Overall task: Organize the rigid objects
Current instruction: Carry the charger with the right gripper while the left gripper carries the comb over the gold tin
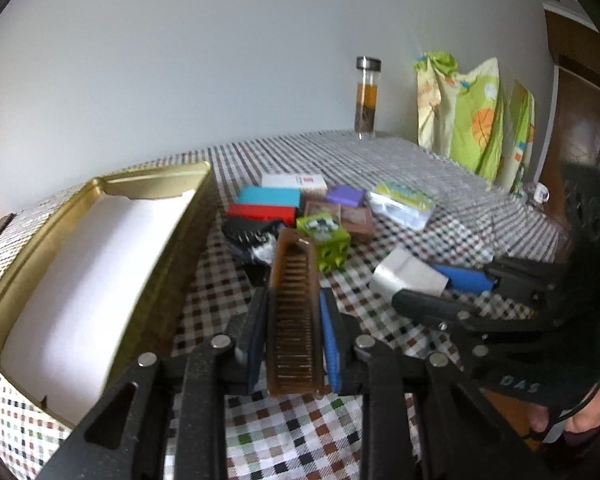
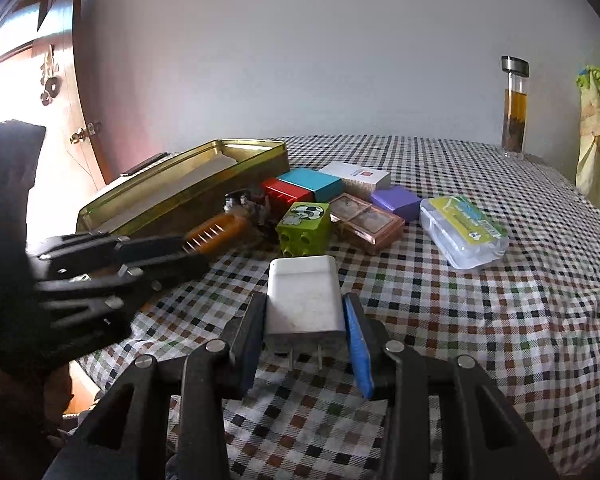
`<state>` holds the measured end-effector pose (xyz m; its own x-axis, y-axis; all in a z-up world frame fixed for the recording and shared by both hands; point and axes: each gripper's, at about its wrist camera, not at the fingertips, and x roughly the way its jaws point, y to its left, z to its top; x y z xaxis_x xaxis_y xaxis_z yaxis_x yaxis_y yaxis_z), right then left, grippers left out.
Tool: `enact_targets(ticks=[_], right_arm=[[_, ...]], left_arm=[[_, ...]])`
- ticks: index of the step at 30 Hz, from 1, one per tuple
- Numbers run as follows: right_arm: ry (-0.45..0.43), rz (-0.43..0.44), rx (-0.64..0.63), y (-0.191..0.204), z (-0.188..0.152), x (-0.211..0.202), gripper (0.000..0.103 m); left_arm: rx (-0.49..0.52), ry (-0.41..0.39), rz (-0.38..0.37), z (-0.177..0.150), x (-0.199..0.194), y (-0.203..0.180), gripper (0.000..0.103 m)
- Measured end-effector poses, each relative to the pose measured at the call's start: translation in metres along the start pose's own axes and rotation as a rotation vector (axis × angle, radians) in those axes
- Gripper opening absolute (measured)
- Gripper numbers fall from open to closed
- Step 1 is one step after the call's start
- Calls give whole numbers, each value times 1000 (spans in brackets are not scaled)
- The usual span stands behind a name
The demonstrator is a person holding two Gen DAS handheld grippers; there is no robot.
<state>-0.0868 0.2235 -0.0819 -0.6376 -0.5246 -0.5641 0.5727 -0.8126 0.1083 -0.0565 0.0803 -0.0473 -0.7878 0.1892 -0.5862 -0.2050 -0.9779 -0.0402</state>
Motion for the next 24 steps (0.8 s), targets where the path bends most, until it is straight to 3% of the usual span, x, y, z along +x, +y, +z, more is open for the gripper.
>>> enact_targets(ticks=[5,8,10,24], right_arm=[[2,-32,-13,3,0,2,41],[-12,-133,-71,10,1,1,41],[-14,-95,-43,5,2,-2,41],[-35,-102,-65,16,20,-5,41]], left_arm=[[5,-33,-11,2,-11,-2,24],[7,-41,-2,2,-13,-3,24],[6,-57,10,3,-17,-2,24],[-52,-176,106,16,-48,16,24]])
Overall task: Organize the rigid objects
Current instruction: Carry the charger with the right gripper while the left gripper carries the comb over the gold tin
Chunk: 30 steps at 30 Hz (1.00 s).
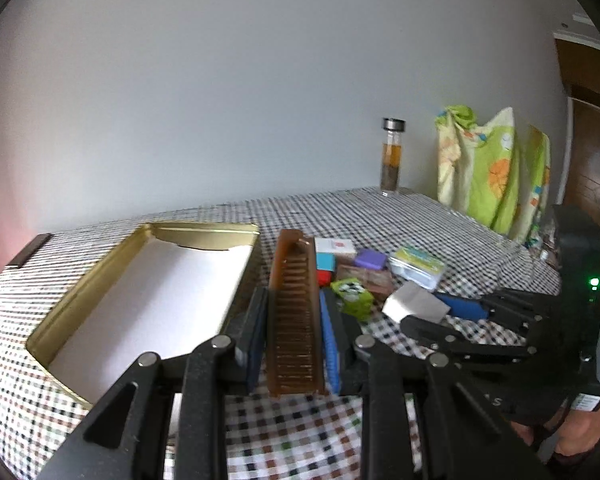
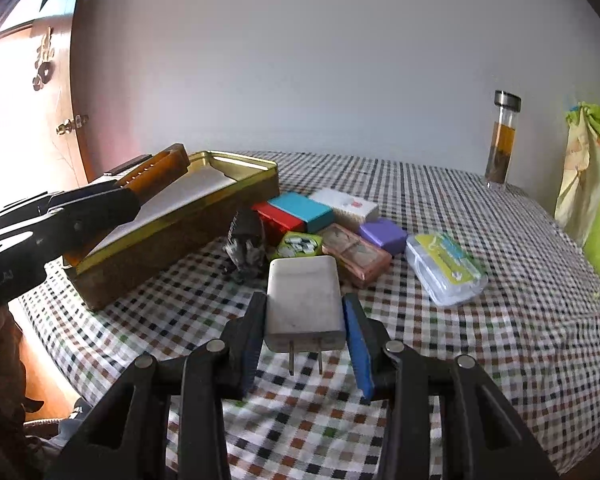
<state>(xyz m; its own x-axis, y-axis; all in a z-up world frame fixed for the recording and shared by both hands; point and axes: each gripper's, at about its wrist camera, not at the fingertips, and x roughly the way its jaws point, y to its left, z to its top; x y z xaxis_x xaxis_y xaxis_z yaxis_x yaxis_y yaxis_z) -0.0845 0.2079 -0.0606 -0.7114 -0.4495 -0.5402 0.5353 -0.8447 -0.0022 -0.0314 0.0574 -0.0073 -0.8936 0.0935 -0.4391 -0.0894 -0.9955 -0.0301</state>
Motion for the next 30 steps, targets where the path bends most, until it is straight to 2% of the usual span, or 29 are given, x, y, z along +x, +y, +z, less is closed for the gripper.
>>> enact_targets(ticks=[15,30], right_arm=[[-36,22,-44,24,25,5,41],[-41,84,-98,54,50,31,41]], left_arm=[[-72,-16,91,0,0,35,24],[-168,28,201,-11,13,88,24]])
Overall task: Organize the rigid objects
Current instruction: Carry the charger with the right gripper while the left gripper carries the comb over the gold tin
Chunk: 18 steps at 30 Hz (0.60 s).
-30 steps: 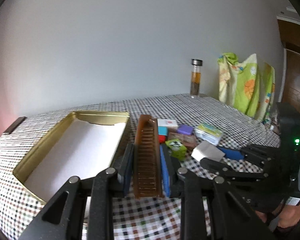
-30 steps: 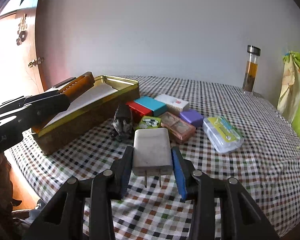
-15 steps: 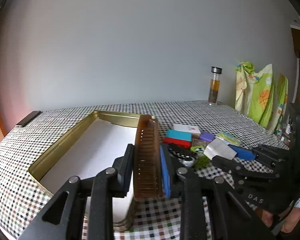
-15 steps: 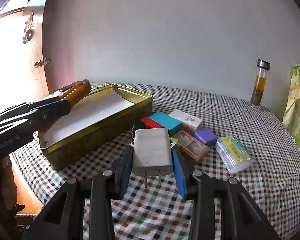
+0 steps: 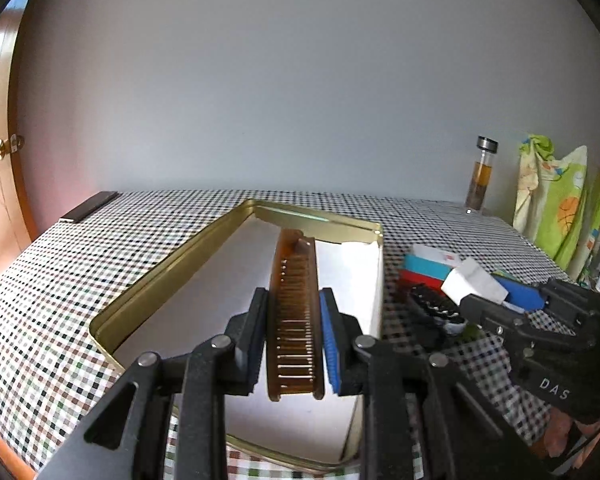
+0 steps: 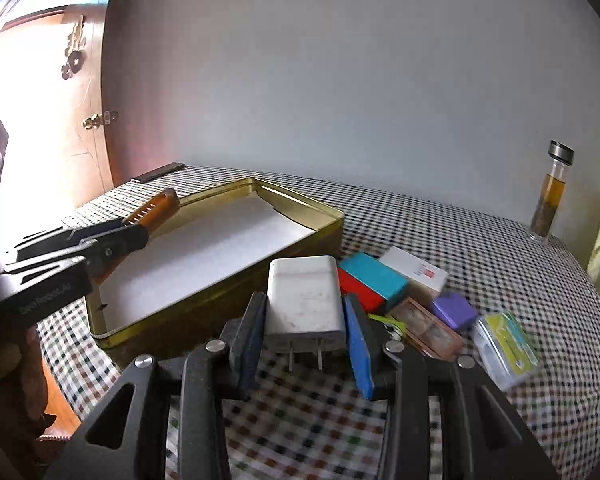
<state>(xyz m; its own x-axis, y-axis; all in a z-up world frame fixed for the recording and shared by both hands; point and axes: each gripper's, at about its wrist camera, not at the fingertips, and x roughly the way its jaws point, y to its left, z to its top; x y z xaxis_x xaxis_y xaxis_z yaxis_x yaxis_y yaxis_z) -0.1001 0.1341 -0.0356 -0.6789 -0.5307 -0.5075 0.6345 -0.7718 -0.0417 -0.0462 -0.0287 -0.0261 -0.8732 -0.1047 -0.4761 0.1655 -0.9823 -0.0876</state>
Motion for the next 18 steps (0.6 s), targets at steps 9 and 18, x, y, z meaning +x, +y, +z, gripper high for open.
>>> enact_targets(ticks=[9,18], right_arm=[[1,41,-37,19,21,20,41],[13,75,-63,32,29,29,41]], left_arm=[[-15,28,27,-1,9,13,24],[-34,36,58,3,16,27,24]])
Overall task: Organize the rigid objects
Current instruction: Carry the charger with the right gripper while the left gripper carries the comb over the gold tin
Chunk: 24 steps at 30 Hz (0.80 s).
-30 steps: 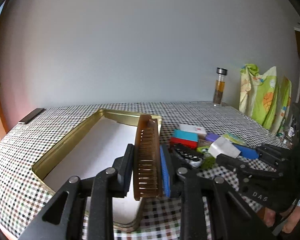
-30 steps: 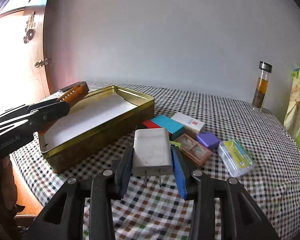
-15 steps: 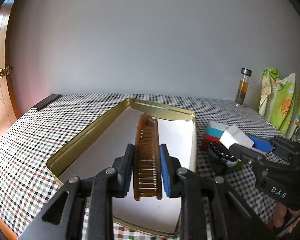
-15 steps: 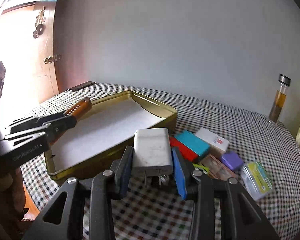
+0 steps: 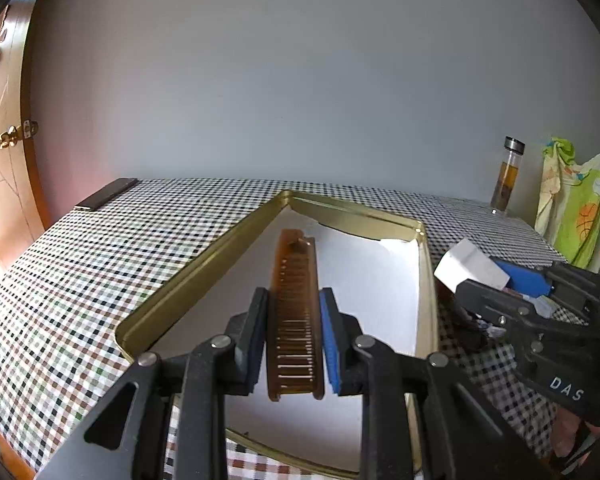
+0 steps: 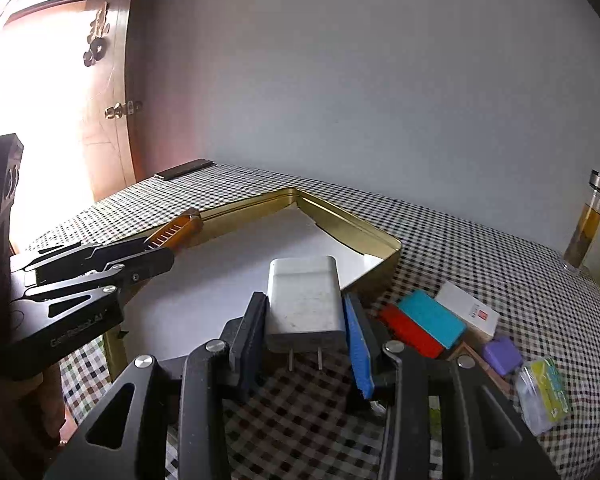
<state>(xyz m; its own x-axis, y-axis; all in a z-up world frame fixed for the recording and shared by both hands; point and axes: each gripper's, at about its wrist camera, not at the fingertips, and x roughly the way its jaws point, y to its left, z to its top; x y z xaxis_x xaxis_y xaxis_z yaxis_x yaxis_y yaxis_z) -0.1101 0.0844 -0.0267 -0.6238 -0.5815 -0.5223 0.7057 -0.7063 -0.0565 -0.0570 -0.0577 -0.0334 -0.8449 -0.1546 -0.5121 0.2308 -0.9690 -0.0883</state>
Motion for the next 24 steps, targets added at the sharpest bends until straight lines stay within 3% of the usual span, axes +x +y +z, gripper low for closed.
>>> enact_targets(ticks=[24], right_arm=[[10,27,-25,11,14,31,41]], left_arm=[[-15,37,78,9,25,27,24]])
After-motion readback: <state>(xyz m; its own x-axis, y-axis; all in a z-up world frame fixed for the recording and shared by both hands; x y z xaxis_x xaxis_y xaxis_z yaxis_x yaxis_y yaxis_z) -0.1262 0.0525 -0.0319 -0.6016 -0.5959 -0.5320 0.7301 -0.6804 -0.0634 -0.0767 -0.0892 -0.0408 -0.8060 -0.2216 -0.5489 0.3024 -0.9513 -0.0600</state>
